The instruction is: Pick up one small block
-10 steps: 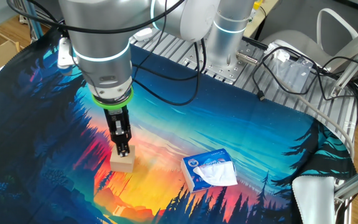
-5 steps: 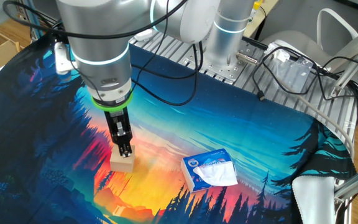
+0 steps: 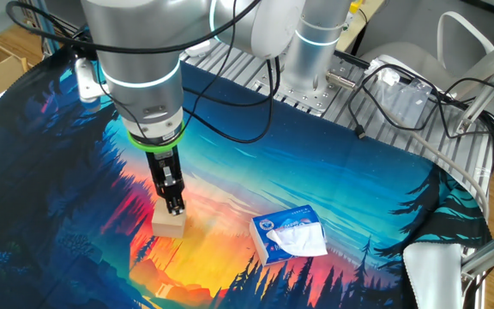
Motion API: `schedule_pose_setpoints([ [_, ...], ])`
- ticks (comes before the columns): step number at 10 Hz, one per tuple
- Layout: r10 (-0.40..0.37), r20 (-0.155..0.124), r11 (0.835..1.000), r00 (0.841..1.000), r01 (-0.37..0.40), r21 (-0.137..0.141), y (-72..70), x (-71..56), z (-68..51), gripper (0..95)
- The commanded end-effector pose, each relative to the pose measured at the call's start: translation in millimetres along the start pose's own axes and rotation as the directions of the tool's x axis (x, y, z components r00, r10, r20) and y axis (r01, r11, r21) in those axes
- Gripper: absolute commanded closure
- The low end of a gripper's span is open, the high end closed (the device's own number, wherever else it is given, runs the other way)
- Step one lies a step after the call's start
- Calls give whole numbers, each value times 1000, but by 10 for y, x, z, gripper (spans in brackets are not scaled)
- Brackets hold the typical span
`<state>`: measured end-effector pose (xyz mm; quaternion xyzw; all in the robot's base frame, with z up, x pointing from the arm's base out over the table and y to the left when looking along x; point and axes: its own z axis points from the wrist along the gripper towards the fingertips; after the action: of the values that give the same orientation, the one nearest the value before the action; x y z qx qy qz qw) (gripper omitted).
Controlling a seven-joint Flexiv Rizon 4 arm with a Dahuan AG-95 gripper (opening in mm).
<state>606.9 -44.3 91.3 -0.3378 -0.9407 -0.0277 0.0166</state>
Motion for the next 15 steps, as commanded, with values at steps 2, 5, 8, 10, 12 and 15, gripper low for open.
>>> schedule_pose_setpoints([
  [2,-66,-6,998,998,66,-10,9,-4,6,190],
  [5,-71,-4,997,997,71,-11,9,-4,6,190],
  [8,-103,2,995,995,103,-7,9,-4,6,380],
  [10,-120,10,993,993,120,-1,9,-4,6,760],
  [12,-133,8,991,991,133,1,9,-4,6,950],
  [15,-154,4,988,988,154,2,9,-4,6,950],
])
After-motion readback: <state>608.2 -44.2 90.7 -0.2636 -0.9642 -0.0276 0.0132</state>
